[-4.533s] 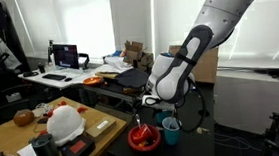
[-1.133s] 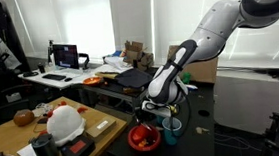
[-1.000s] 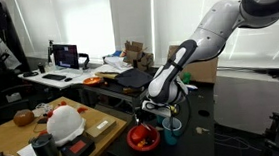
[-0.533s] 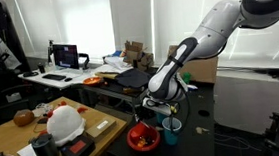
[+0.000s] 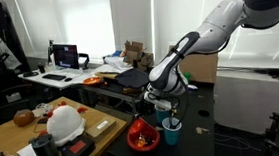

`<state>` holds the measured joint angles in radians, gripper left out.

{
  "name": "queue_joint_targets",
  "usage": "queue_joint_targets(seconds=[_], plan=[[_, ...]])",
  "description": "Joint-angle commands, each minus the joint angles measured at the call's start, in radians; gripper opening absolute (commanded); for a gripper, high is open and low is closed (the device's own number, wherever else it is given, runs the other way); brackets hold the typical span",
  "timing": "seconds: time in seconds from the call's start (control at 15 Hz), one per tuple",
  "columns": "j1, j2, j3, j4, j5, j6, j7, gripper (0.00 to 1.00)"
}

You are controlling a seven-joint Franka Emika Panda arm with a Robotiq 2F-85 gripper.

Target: Pick the blue cup and pour some of its contents in the bowl

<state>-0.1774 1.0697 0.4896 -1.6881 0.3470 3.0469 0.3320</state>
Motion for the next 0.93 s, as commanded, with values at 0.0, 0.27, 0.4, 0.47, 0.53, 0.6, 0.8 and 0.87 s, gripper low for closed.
queue_joint_targets(seconds=[0.0,0.27,0.4,0.47,0.53,0.6,0.8,0.87], plan=[[-0.09,-0.036,0.086,-0.041,0.058,-0.077,-0.082,0.01],[-0.154,-0.028,0.145,-0.031,0.113,-0.184,-0.147,0.01],[-0.171,-0.028,0.156,-0.032,0.147,-0.233,-0.177,0.01],[-0.177,-0.028,0.159,-0.035,0.165,-0.255,-0.192,0.01],[-0.181,-0.028,0.162,-0.036,0.182,-0.279,-0.209,0.01],[-0.181,-0.027,0.162,-0.038,0.199,-0.302,-0.222,0.01],[-0.169,-0.03,0.152,-0.048,0.244,-0.35,-0.261,0.01],[-0.165,-0.032,0.148,-0.05,0.259,-0.36,-0.273,0.01]])
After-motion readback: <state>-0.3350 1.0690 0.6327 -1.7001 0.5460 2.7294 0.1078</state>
